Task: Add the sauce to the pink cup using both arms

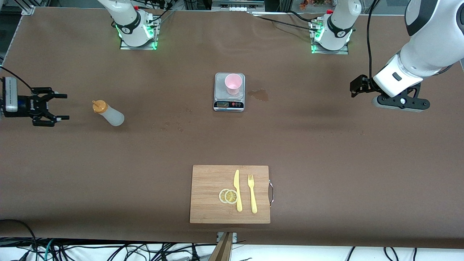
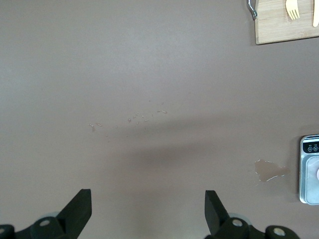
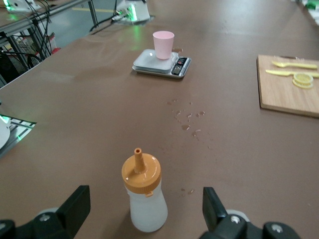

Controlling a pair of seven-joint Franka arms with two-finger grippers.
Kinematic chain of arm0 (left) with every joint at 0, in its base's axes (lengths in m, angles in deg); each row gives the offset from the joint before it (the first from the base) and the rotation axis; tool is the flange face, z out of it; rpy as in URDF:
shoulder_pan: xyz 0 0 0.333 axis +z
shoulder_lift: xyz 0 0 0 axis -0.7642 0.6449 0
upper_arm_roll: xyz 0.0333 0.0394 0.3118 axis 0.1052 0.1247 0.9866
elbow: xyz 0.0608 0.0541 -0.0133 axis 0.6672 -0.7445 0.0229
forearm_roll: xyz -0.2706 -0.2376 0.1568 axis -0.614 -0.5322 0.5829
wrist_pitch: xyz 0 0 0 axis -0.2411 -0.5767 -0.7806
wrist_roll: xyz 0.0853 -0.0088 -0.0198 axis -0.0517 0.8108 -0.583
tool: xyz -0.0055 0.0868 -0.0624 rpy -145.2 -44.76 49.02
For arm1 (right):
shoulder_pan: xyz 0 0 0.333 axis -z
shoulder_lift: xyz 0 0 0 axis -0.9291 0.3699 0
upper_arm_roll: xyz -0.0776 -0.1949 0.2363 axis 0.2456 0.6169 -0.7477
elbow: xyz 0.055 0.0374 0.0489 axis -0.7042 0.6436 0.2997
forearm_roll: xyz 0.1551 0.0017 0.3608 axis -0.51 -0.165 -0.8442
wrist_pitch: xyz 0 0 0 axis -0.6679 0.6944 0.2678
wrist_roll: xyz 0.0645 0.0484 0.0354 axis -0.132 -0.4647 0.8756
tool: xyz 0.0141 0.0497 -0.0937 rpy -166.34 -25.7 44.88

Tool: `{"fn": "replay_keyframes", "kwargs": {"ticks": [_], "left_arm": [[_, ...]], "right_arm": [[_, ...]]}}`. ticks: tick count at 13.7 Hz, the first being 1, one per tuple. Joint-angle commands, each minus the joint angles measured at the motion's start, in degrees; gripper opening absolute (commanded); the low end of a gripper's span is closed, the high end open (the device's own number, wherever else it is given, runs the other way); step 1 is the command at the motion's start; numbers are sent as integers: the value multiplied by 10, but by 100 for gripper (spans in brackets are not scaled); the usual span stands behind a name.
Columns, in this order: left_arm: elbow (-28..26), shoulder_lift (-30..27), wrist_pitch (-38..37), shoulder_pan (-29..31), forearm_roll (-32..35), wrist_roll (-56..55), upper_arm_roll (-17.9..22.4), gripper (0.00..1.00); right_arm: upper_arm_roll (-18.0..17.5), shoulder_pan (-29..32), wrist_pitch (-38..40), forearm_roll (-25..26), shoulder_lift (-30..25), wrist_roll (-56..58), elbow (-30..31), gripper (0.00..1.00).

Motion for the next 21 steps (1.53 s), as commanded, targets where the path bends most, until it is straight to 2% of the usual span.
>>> {"fn": "replay_keyframes", "kwargs": {"ticks": [1, 4, 9, 12, 16, 18, 21], "left_arm": [[18, 8, -15, 3, -11, 10, 0, 100], [19, 8, -15, 3, -11, 10, 0, 100], [18, 8, -15, 3, -11, 10, 0, 100], [19, 9, -15, 2, -11, 10, -1, 100], [19, 8, -15, -2, -12, 9, -1, 100], [19, 9, -15, -1, -12, 9, -1, 100], [19, 8, -15, -1, -12, 9, 0, 100]], "right_arm": [[4, -36, -52, 50, -81, -127, 37, 100], [4, -71, -84, 109, -161, -323, 56, 100], [-15, -131, -125, 234, -247, -604, 50, 100], [-68, -138, -123, 322, -306, -827, 45, 100], [-89, -160, -119, 361, -310, -1027, 19, 100], [-114, -164, -120, 375, -310, -1149, 3, 100], [-136, -178, -122, 404, -302, -1270, -38, 100]]}}
